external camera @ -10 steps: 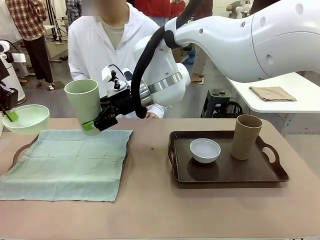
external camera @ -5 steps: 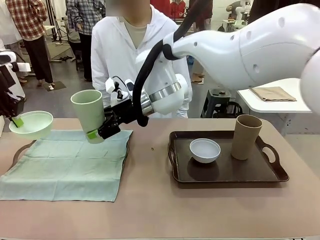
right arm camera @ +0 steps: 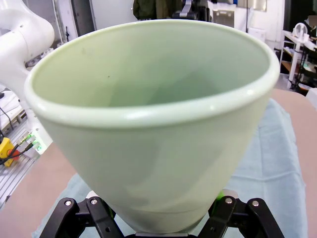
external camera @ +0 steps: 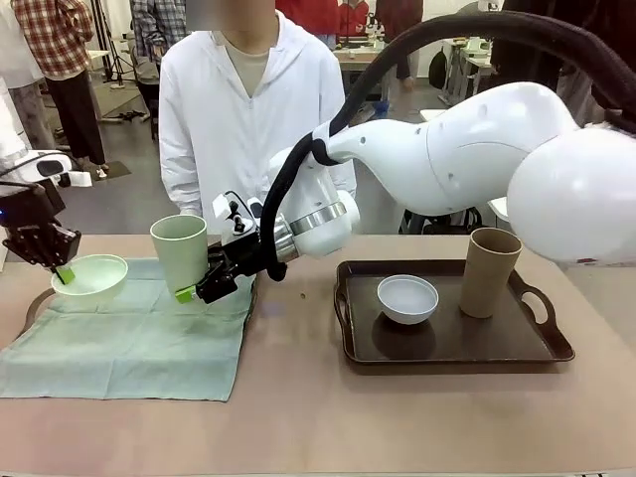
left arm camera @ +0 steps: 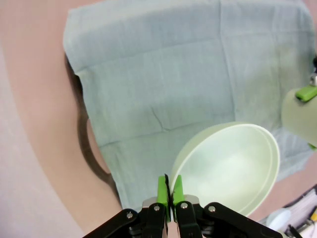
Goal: Set up a tray with a mat and arrange the tableware.
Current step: Place the Picnic Bowl and Reusable plastic cup back onto the Handle tray in front of the human's position.
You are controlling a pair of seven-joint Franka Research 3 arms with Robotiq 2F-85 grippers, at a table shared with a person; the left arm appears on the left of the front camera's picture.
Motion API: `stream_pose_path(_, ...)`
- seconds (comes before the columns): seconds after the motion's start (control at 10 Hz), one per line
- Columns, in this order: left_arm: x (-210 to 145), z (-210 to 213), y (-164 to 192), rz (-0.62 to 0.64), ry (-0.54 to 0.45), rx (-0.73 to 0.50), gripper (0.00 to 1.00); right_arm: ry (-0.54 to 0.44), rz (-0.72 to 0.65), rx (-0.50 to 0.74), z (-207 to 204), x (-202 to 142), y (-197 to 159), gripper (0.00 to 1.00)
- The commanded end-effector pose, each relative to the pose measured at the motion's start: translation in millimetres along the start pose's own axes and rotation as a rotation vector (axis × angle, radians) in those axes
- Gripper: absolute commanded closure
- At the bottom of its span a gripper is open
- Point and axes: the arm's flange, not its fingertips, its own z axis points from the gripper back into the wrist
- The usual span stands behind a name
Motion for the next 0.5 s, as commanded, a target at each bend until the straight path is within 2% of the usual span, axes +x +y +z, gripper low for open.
stream_pose_path(0.0, 4, 0, -1, 0.012, 0.005, -0.006, 0.96, 0.053, 0.005, -0.039, 0, 10, -1, 0.2)
stream_pose_path(0.1, 0, 0, 0, 0.0, 0.0, 0.0, 0.96, 0.0, 0.0, 0.0, 0, 0, 0, 0.2)
stream_pose_path(0.3, 2, -7, -1, 0.0, 0.013, -0.001, 0.96, 0.007, 0.004, -0.009, -3, 1, -1, 0.2)
stream_pose_path(0.4, 2, -10, -2, 0.003, -0.02, 0.007, 0.96, -0.009, 0.026, 0.05, -7, -3, -3, 0.2)
